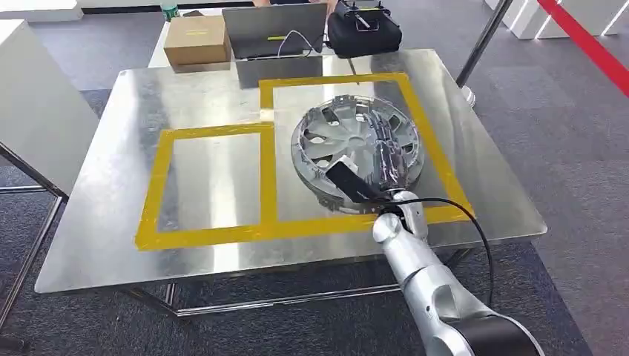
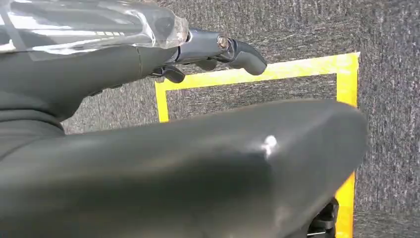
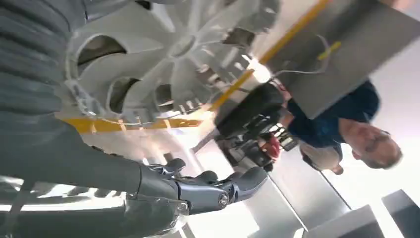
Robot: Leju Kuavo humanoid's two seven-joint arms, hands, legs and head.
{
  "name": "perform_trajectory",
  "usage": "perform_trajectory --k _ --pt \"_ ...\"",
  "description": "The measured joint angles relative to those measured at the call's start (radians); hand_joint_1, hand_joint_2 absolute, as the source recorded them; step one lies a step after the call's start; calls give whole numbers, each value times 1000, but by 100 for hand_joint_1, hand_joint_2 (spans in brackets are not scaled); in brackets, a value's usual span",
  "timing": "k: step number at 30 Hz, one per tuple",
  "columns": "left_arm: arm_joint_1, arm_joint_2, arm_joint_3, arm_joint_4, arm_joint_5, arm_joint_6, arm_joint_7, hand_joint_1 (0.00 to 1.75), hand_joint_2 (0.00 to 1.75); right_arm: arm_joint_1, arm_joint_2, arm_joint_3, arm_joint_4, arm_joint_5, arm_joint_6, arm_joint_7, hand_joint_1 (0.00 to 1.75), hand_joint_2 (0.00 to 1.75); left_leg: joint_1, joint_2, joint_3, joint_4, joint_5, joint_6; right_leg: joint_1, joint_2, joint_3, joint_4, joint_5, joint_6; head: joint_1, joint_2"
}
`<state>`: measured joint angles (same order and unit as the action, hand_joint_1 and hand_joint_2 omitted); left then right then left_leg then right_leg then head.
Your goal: Take the parts from the cabinet and place them on the table.
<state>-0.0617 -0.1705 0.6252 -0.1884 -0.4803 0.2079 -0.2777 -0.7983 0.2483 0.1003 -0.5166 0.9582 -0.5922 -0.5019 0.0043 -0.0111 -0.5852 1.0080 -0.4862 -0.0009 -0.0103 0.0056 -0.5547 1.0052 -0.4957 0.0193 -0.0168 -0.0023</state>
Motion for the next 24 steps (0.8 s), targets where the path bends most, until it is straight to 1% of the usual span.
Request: perform_trajectory --k 2,5,6,9,12,13,15,16,18,21,24 --pt "0 0 6 0 0 0 0 0 0 37 0 3 -106 -84 41 -15 0 175 0 0 0 0 0 0 0 0 0 0 0 0 0 0" --pt "0 0 16 0 0 -1 0 0 0 120 -7 18 -312 -210 66 -22 0 175 0 0 0 0 0 0 0 0 0 0 0 0 0 0" --pt "0 1 18 0 0 -1 0 0 0 145 -13 26 -377 -234 71 -21 0 175 0 0 0 0 0 0 0 0 0 0 0 0 0 0" --pt "0 1 25 0 0 -2 0 0 0 197 -26 40 -511 -287 83 -28 0 175 0 1 0 0 0 0 0 1 0 0 0 0 0 0" --pt "0 1 35 0 3 -2 0 0 0 266 -38 41 -660 -508 141 -69 0 175 0 -1 0 0 0 0 0 -1 0 -1 0 0 0 0" --pt "1 1 38 0 6 -2 0 0 0 290 -43 40 -713 -595 175 -77 0 175 0 -1 0 0 0 0 0 -1 0 -1 0 0 -1 0" --pt "1 2 44 0 9 -2 0 0 0 348 -57 31 -812 -723 238 -89 0 175 0 -1 0 0 0 0 0 -1 0 -1 0 0 0 0" --pt "1 2 47 0 9 -2 0 0 0 378 -65 26 -859 -771 271 -97 0 0 0 0 0 0 0 0 0 0 0 -1 0 0 0 0" --pt "1 3 53 0 9 -2 0 0 0 433 -78 18 -937 -851 346 -122 0 0 0 0 1 0 -1 0 0 0 0 -1 0 0 0 0" --pt "0 5 58 0 5 -5 0 0 0 495 -95 -1 -1020 -971 452 -162 0 0 0 0 1 0 -1 0 0 0 0 -1 0 0 0 0" --pt "0 8 60 0 -8 -9 0 0 0 559 -106 -29 -1103 -1091 599 -188 0 0 0 0 1 0 -1 0 0 0 0 -1 0 0 0 0"
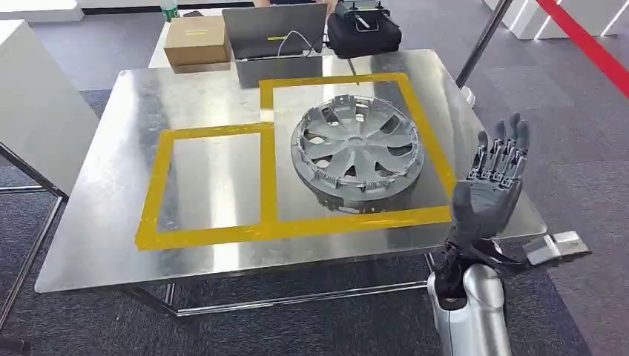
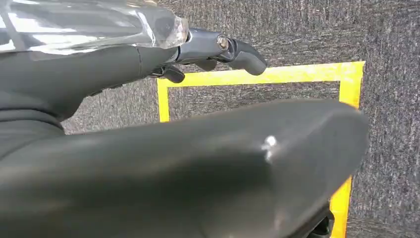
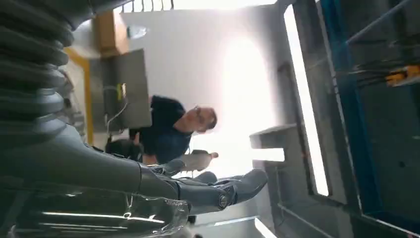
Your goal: Take the parts from the cabinet and place them on the table.
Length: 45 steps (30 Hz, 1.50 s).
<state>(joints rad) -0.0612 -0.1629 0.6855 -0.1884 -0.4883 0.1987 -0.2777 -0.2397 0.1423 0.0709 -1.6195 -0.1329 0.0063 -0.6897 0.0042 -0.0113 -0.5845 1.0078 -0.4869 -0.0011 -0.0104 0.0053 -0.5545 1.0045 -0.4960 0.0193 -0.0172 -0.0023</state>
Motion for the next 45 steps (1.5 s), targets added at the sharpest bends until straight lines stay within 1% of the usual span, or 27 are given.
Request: perform_trajectory --k 2,4,11,19,28,33,34,36,37,38,39,40,41,42,43,44,45 --pt "0 1 0 0 -3 -3 0 0 0 45 -3 -26 -55 -57 103 -6 0 0 0 0 0 0 0 0 0 0 0 0 0 0 0 0" --pt "0 2 0 0 -4 -5 0 0 0 77 -2 -50 -90 -65 155 -7 0 0 0 0 0 0 0 0 0 0 0 0 0 0 0 0" --pt "0 3 0 0 -19 -8 -9 0 0 168 20 -118 -190 -31 214 -8 0 0 0 0 0 0 0 0 0 0 1 0 0 0 0 0" --pt "-1 3 0 0 -22 -8 -10 0 0 210 50 -162 -225 -23 234 -8 0 0 0 0 1 0 0 0 0 0 1 0 0 0 0 0" --pt "-2 3 0 0 -34 -8 8 0 0 212 58 -176 -224 -23 234 -8 0 0 0 0 2 0 0 0 0 0 2 0 0 0 0 0" --pt "-3 7 0 0 -35 -23 2 0 0 223 61 -183 -224 -24 234 -8 0 0 -6 0 2 4 -6 9 -7 0 4 -2 1 9 0 0" --pt "-3 8 0 0 -35 -22 2 0 0 223 61 -183 -224 -25 234 -8 0 0 -8 0 2 4 -6 12 -9 0 4 -3 1 12 0 0" --pt "-4 9 0 0 -35 -22 2 0 0 223 61 -185 -225 -26 234 -8 0 0 -12 0 5 -2 3 24 -12 1 7 -7 8 22 -1 0" --pt "-5 8 0 0 -35 -23 2 0 0 223 61 -185 -225 -26 234 -8 0 0 2 4 11 -20 15 33 -15 1 5 0 -2 22 0 0" --pt "-7 8 0 0 -35 -23 2 0 0 223 61 -187 -225 -26 234 -8 0 0 -1 6 12 -25 20 39 -12 1 -7 28 -33 22 3 0" --pt "-9 8 0 0 -35 -23 2 0 0 221 61 -187 -224 -26 234 -8 0 0 -1 7 10 -25 21 41 -11 1 -33 91 -77 24 6 0" --pt "-9 6 0 0 -35 -22 2 0 0 223 60 -187 -224 -26 234 -8 0 0 -1 8 9 -25 22 41 -13 1 -64 173 -120 26 6 0" --pt "-9 7 0 0 -35 -23 2 0 0 226 60 -188 -224 -26 234 -8 0 0 -2 10 6 -25 23 40 -13 1 -95 252 -154 29 6 0" --pt "-9 7 0 0 -35 -22 2 0 0 228 60 -188 -224 -26 234 -8 0 0 -2 10 4 -25 26 39 -13 1 -111 299 -164 31 7 0" --pt "-9 6 0 0 -35 -23 2 0 0 229 60 -188 -223 -27 234 -8 0 0 -1 11 2 -25 28 36 -14 1 -103 296 -150 31 7 0" --pt "-9 6 0 0 -35 -25 2 0 0 229 60 -188 -223 -27 234 -8 0 0 0 11 1 -25 31 32 -17 0 -68 238 -115 32 7 0" --pt "-9 6 0 0 -36 -26 2 0 0 229 60 -188 -223 -26 234 -8 0 0 3 11 0 -23 34 28 -20 -1 -13 146 -73 33 6 0"
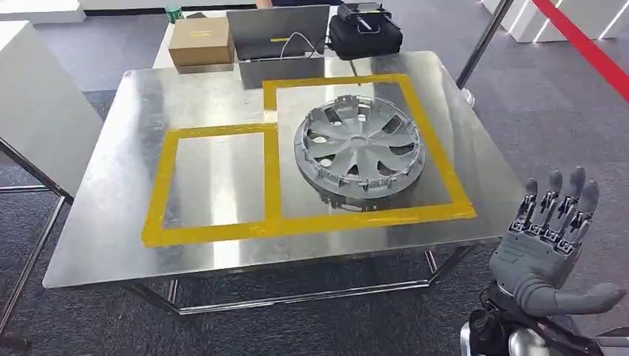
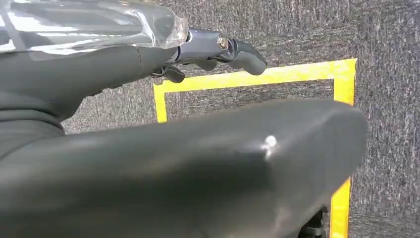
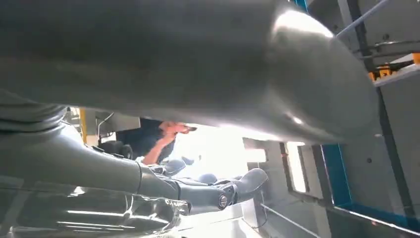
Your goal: Take the parts from the cabinet and place them on the table.
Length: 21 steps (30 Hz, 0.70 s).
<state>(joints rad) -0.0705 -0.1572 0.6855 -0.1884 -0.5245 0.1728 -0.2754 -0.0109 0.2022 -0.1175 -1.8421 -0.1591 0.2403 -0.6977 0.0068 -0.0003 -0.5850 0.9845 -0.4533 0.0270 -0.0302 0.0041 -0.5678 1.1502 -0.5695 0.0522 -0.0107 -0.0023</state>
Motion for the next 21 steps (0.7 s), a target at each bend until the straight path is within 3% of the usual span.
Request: perform_trajectory --k 1,2,3,5,6,7,8,10,11,12,13,14,15,16,17,18,20,21 --pt "0 0 0 0 -1 -2 0 0 0 0 0 0 0 2 0 0 0 0 2 0 -2 3 1 -5 -3 -2 58 -98 31 2 1 0" --pt "0 1 0 -1 -2 -2 0 0 0 -1 0 0 0 3 0 0 0 0 -4 -1 -8 9 2 -14 -2 -1 97 -165 22 4 3 0" --pt "-1 1 0 -1 -2 -2 0 0 0 2 0 0 0 5 0 0 0 0 -3 -5 -9 10 7 -21 3 10 83 -145 43 -11 -2 0" --pt "-1 -1 0 -1 -3 -2 0 0 0 0 -1 -2 1 7 -1 0 0 0 -2 -7 -15 10 19 -37 6 9 72 -146 36 -21 -2 0" --pt "0 0 0 -1 -4 -2 1 0 0 0 -1 -2 1 8 -1 0 0 0 0 -9 -18 8 25 -45 6 9 65 -148 43 -31 -1 0" --pt "1 0 0 0 -6 -2 3 0 0 -2 0 -3 2 10 -1 0 0 0 4 -8 -25 15 12 -50 1 3 57 -150 53 -45 0 0" --pt "0 0 0 0 -7 -2 5 0 0 -2 0 -3 2 12 -2 0 0 0 4 -7 -38 43 -30 -53 2 2 47 -151 61 -53 -5 0" --pt "-1 -1 0 0 -9 -2 5 0 0 -2 0 -4 2 13 -3 0 0 0 4 -6 -88 192 -147 -59 4 -3 21 -150 79 -61 -8 0" --pt "-1 -1 0 0 -10 -2 5 0 0 -1 0 -4 2 13 -3 0 0 0 4 -6 -108 263 -183 -60 6 -4 9 -149 88 -61 -9 0" --pt "0 -1 0 0 -10 -2 6 0 0 -1 0 -5 3 13 -3 0 0 0 4 -6 -114 311 -192 -59 8 -4 -4 -149 98 -61 -9 0" --pt "0 -1 0 0 -10 -2 6 0 0 -1 0 -5 5 13 -3 0 0 0 4 -6 -99 311 -176 -57 10 -5 -11 -149 106 -60 -8 0" --pt "-1 -1 0 0 -11 -2 6 0 0 -1 0 -5 6 13 -3 0 0 0 3 -6 -62 269 -142 -53 12 -5 -21 -148 115 -59 -9 0" --pt "-1 -1 0 -1 -11 -1 6 0 0 -2 0 -5 6 13 -3 0 0 0 1 -6 0 185 -104 -45 15 -4 -30 -148 123 -58 -9 0" --pt "-2 0 0 -1 -13 0 6 0 0 -3 0 -5 6 13 -3 0 0 0 -3 -6 68 88 -85 -34 17 -4 -36 -149 131 -56 -9 0" --pt "-4 5 0 -3 -13 1 6 0 0 -3 0 -5 6 13 -3 0 0 0 -10 -7 129 4 -96 -22 17 -5 -38 -148 137 -53 -9 0" --pt "-6 3 0 -5 -13 1 6 0 0 -4 0 -5 6 13 -3 0 0 0 -12 -4 146 -33 -104 -20 20 -6 -42 -148 144 -47 -8 0" --pt "-8 2 0 -5 -14 1 6 0 0 -6 0 -5 8 13 -3 0 0 0 -20 -7 135 -30 -101 -16 13 -10 -47 -150 160 -32 -9 0" --pt "-6 2 0 -5 -14 1 6 0 0 -5 0 -5 8 13 -3 0 0 0 -23 -6 132 -32 -94 -7 11 -10 -45 -156 169 -25 -8 0"
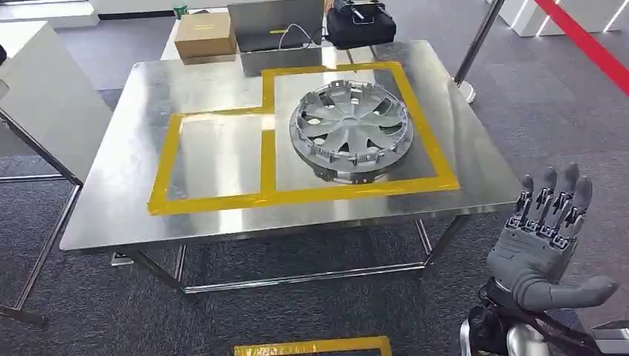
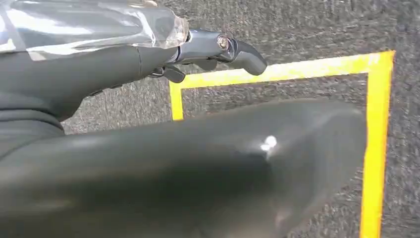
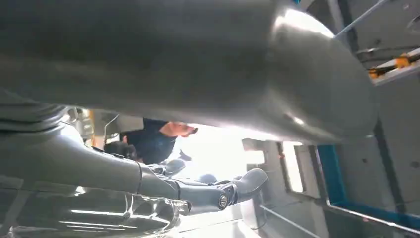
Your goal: Take the parts from the cabinet and place them on the table.
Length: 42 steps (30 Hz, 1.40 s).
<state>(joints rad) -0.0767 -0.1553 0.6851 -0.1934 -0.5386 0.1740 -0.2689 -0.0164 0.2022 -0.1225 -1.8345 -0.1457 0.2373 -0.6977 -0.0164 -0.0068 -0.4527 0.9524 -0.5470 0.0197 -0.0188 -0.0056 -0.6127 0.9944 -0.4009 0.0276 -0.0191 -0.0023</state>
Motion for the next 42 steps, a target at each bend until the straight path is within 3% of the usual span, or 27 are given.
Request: perform_trajectory --k 1,2,4,5,6,8,10,11,12,13,16,17,19,21,22,23,25,26,29,31,32,34,36,38,40,41,42 --pt "4 -1 0 0 0 0 0 0 0 0 0 0 0 0 0 0 0 0 10 5 -13 -15 22 8 2 2 -5 9 -2 4 0 0" --pt "3 -3 0 0 0 0 0 0 0 0 -3 -1 2 0 0 0 0 0 11 10 -24 -14 33 13 3 4 -18 26 -41 9 0 0" --pt "2 -5 0 0 0 -1 -2 0 0 3 -5 -1 3 3 -1 0 0 0 10 12 -52 -13 54 22 2 4 -55 157 -171 16 11 0" --pt "3 -5 0 0 0 -2 -3 0 0 7 -5 -1 4 17 -6 0 0 0 9 14 -67 -11 65 22 2 5 -71 233 -213 19 10 0" --pt "3 -5 0 0 0 -2 -3 0 0 10 -6 -1 7 36 -13 5 0 0 8 15 -84 -8 77 22 2 4 -79 296 -221 21 13 0" --pt "3 -5 0 0 1 -2 -3 0 0 10 -13 2 16 96 -36 28 0 0 9 19 -111 1 95 18 1 4 -35 288 -161 21 13 0" --pt "3 -6 1 0 2 -2 -3 0 0 5 -26 17 35 199 -70 70 0 0 11 19 -141 17 111 10 0 4 90 124 -108 19 13 0" --pt "1 -5 1 -1 2 -2 -3 0 0 0 -32 26 46 249 -89 92 0 175 7 18 -151 27 115 5 0 5 157 31 -132 19 14 0" --pt "1 -5 1 -1 1 -2 -3 0 0 -6 -41 41 66 300 -108 116 0 175 5 17 -161 35 122 0 3 8 182 -25 -158 6 12 0" --pt "1 -6 1 -1 -2 -3 -3 0 0 -9 -48 52 86 376 -142 152 0 175 5 18 -163 35 126 -6 6 6 168 -24 -161 -3 9 0" --pt "2 -6 1 -1 -5 -6 -1 0 0 -25 -74 77 172 537 -229 225 0 175 15 16 -177 38 132 -27 6 1 152 -27 -138 -37 11 0" --pt "2 -6 1 -1 -6 -6 -1 0 0 -34 -78 82 201 573 -252 255 0 175 15 12 -192 66 89 -31 6 0 142 -27 -129 -46 7 0" --pt "2 -7 2 -1 -9 -8 -1 0 0 -47 -87 83 279 632 -288 285 0 175 18 8 -243 211 -24 -40 6 0 120 -25 -112 -49 1 0" --pt "3 -7 2 -1 -17 -9 -1 0 0 -53 -99 80 356 659 -312 301 0 175 18 9 -279 336 -62 -43 8 -1 102 -24 -97 -47 0 0" --pt "4 -7 2 -1 -21 -10 -1 0 0 -56 -104 76 397 667 -320 301 0 175 18 8 -264 332 -46 -42 8 -2 95 -23 -91 -44 1 0" --pt "5 -7 2 -1 -24 -11 -1 0 0 -58 -109 68 435 673 -326 306 0 175 18 9 -222 277 -16 -40 8 -2 94 -23 -88 -41 0 0" --pt "4 -5 2 -1 -27 -15 -1 0 0 -64 -117 52 501 696 -343 319 0 175 18 8 -100 89 46 -32 8 -2 92 -22 -84 -36 0 0" --pt "4 -4 2 -1 -32 -15 -1 0 0 -70 -121 43 539 723 -356 339 0 175 15 7 -51 15 38 -24 12 -3 90 -21 -81 -32 0 0" --pt "5 -4 2 -1 -47 -18 0 0 0 -93 -135 9 665 816 -392 389 0 175 12 7 -52 7 39 -15 13 -3 85 -22 -72 -16 -1 0" --pt "4 -6 2 -1 -58 -20 2 0 0 -118 -148 -22 788 881 -419 434 0 175 21 11 -50 -6 52 3 10 -1 79 -14 -78 -5 -1 0" --pt "3 -7 2 -1 -60 -21 2 0 0 -134 -155 -36 852 901 -433 444 0 175 21 11 -54 -7 56 10 11 0 62 21 -106 2 5 0" --pt "3 -10 2 -1 -69 -22 2 0 0 -165 -177 -70 1006 938 -473 481 0 175 20 11 -63 -6 61 17 8 1 -15 183 -190 12 12 0" --pt "5 -11 2 0 -77 -21 3 0 0 -181 -196 -95 1148 980 -494 556 0 175 20 11 -70 -4 64 16 7 1 -70 308 -225 18 13 0" --pt "7 -14 2 0 -77 -18 3 0 0 -178 -211 -106 1253 988 -494 597 0 175 21 8 -70 -1 64 15 3 1 -27 233 -170 16 14 0" --pt "6 -19 2 0 -77 -15 7 0 0 -173 -215 -140 1343 941 -458 612 0 175 22 8 -70 7 60 8 -3 0 75 33 -85 18 14 0" --pt "6 -18 2 0 -77 -12 9 0 0 -169 -214 -158 1381 925 -447 615 0 175 13 7 -73 12 57 1 -3 1 97 -15 -97 20 16 0" --pt "5 -18 3 0 -77 -10 11 0 0 -162 -213 -177 1415 906 -431 626 0 175 12 6 -77 16 56 -4 -1 7 93 -16 -92 5 15 0"
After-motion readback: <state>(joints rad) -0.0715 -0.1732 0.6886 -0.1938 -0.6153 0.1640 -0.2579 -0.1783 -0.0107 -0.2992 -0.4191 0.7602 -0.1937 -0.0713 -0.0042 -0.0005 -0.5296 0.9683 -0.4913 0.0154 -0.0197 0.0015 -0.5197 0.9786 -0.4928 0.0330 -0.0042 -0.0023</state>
